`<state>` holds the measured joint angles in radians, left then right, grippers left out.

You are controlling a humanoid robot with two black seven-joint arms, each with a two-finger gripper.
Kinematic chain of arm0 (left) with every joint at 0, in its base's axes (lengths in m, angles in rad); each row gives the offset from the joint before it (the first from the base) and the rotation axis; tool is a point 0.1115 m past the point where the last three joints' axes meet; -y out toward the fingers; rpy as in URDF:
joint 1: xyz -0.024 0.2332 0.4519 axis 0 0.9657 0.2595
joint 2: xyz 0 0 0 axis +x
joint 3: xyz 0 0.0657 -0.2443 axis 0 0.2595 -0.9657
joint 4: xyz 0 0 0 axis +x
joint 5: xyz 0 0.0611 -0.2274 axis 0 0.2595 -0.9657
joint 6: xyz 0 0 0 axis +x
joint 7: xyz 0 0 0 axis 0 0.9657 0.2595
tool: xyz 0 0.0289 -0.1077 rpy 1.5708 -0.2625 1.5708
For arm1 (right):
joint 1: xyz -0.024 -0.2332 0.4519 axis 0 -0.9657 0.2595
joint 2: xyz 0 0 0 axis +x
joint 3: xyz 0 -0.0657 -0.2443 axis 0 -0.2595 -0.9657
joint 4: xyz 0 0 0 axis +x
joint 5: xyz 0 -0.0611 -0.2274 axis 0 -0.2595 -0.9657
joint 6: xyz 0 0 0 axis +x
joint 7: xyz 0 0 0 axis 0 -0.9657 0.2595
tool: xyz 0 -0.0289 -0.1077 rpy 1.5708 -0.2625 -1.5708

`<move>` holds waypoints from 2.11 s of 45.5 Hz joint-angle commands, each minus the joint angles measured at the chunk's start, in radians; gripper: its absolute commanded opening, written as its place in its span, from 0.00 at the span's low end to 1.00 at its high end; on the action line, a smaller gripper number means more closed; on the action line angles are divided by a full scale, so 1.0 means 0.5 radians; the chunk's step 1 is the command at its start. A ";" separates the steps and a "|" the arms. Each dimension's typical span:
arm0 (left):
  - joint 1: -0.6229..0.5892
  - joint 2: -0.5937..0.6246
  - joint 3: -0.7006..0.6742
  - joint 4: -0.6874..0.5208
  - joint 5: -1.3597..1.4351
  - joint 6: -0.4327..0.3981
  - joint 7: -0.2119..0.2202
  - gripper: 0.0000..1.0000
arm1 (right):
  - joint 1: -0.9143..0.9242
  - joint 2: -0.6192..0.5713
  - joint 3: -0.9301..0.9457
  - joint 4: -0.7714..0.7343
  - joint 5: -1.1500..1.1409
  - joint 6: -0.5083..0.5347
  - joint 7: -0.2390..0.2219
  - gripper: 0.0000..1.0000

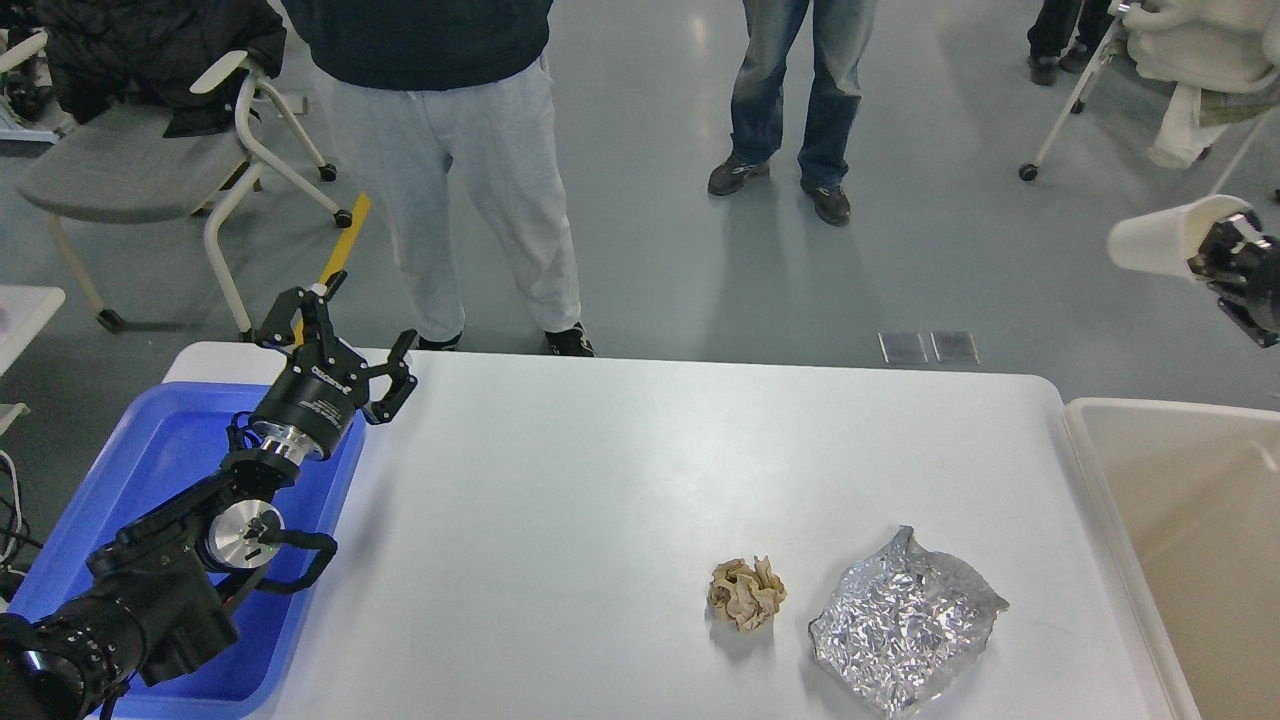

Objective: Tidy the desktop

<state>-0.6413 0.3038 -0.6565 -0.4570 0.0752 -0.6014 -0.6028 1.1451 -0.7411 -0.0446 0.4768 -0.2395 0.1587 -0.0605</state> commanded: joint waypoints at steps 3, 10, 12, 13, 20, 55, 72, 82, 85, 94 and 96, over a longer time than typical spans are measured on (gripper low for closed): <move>0.000 0.000 0.000 0.000 0.000 0.000 0.000 1.00 | -0.400 0.243 0.077 -0.576 0.298 -0.204 -0.005 0.00; 0.000 0.000 0.000 0.000 -0.003 0.000 0.000 1.00 | -0.575 0.304 0.114 -0.598 0.460 -0.345 -0.005 0.00; 0.000 0.000 0.000 0.000 0.000 0.000 0.000 1.00 | -0.624 0.319 0.117 -0.634 0.494 -0.373 -0.005 0.00; 0.000 0.000 0.000 0.000 0.000 0.000 0.000 1.00 | -0.642 0.332 0.120 -0.656 0.512 -0.382 -0.005 0.00; 0.000 0.000 0.000 0.000 -0.003 0.000 0.000 1.00 | -0.741 0.421 0.178 -0.763 0.657 -0.431 -0.017 0.00; 0.000 0.000 0.000 0.000 -0.003 0.000 0.000 1.00 | -1.063 0.461 0.313 -0.779 0.752 -0.480 -0.002 0.00; 0.000 0.000 0.000 0.000 -0.003 0.000 0.000 1.00 | -1.127 0.568 0.408 -0.782 0.752 -0.492 -0.002 0.00; 0.000 0.000 0.000 0.000 -0.003 0.000 0.000 1.00 | -1.127 0.599 0.522 -0.782 0.752 -0.495 -0.002 0.32; 0.000 0.000 0.000 0.000 -0.003 0.003 0.000 1.00 | -1.127 0.599 0.565 -0.791 0.749 -0.492 -0.002 0.56; 0.000 0.000 0.000 0.000 -0.003 0.000 0.000 1.00 | -1.124 0.599 0.614 -0.800 0.749 -0.480 -0.002 1.00; 0.000 0.000 0.000 0.000 -0.003 0.000 0.000 1.00 | -1.121 0.599 0.614 -0.800 0.749 -0.477 -0.002 1.00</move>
<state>-0.6412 0.3037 -0.6565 -0.4571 0.0736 -0.6007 -0.6028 0.5831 -0.4459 0.2327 0.0807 0.1352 -0.0843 -0.0614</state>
